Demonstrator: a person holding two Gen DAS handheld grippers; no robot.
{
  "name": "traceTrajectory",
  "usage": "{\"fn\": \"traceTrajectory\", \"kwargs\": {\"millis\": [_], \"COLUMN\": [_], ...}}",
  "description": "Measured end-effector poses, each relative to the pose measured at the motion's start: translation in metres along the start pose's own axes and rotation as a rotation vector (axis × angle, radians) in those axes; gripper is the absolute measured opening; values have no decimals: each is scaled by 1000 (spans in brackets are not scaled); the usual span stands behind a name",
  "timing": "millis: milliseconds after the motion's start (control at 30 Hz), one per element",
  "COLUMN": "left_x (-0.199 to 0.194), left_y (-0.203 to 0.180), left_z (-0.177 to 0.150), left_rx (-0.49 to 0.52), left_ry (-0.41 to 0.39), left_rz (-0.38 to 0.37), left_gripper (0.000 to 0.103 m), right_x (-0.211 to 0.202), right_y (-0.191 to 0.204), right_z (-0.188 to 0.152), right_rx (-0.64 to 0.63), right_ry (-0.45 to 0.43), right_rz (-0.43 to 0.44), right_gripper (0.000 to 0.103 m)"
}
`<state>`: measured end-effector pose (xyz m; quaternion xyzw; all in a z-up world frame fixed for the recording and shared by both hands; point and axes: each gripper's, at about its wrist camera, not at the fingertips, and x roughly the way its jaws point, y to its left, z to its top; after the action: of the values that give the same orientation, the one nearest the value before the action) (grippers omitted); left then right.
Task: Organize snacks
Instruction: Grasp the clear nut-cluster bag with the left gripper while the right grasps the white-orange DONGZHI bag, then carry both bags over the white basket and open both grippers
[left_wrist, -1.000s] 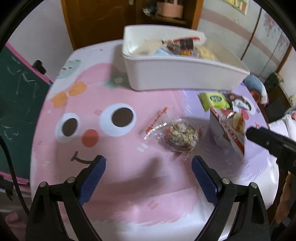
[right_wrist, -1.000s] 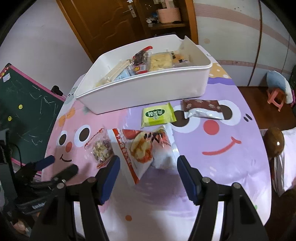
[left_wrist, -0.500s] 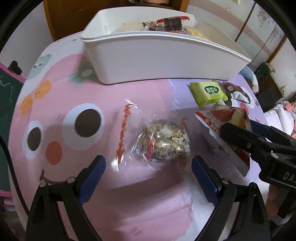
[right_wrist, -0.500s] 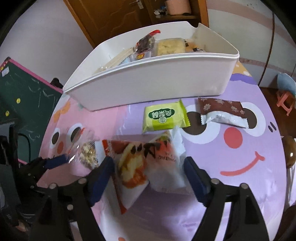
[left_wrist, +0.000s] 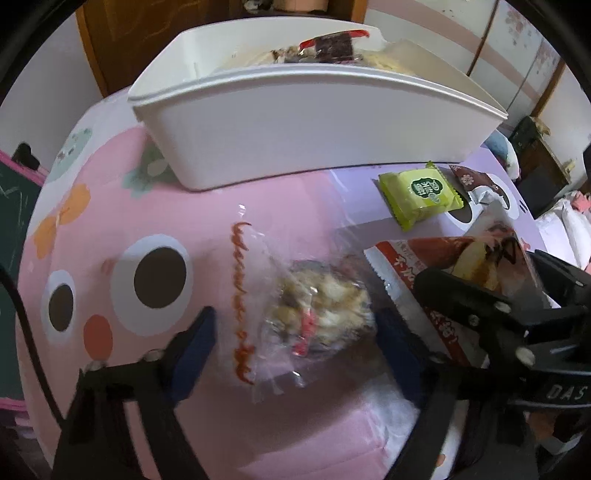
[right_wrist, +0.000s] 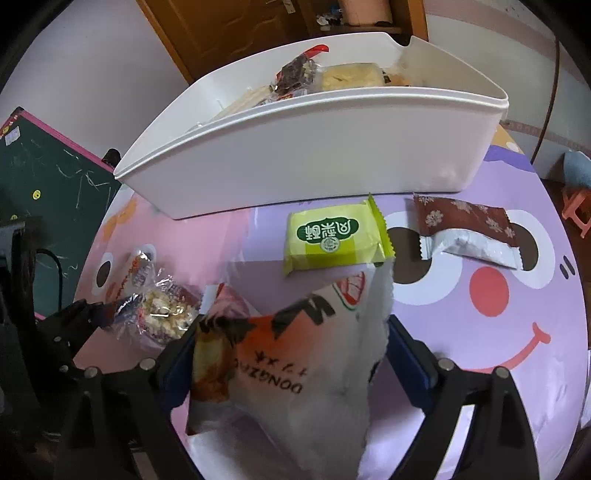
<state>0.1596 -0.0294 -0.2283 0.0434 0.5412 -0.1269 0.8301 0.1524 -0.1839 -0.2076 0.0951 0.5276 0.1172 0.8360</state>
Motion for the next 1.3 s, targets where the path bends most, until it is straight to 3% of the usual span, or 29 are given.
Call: {"fn": "traceTrajectory", "kwargs": {"millis": [33, 67, 133, 367, 633, 1000, 1300], "left_x": [-1, -3, -5, -14, -48, -129, -199], "left_y": [-2, -4, -5, 7, -5, -13, -13], "left_z": [0, 0, 1, -5, -11, -9, 33], "left_rx": [8, 16, 18, -23, 8, 12, 47], "left_ry": [-9, -21, -35, -63, -146, -256, -371], "left_rz": [9, 14, 6, -51, -43, -57, 9], "left_gripper": [60, 53, 41, 38, 38, 38, 39], "right_x": [0, 0, -1, -5, -25, -94, -169], "right_y": [1, 3, 2, -4, 7, 23, 43], "right_z": [0, 0, 0, -2, -2, -3, 36], "right_rx": [-9, -22, -16, 11, -4, -46, -107], "right_ry": [1, 2, 7, 1, -45, -172, -331], "right_rz": [-10, -24, -22, -22, -18, -25, -47], "right_gripper": [75, 60, 57, 53, 53, 53, 53]}}
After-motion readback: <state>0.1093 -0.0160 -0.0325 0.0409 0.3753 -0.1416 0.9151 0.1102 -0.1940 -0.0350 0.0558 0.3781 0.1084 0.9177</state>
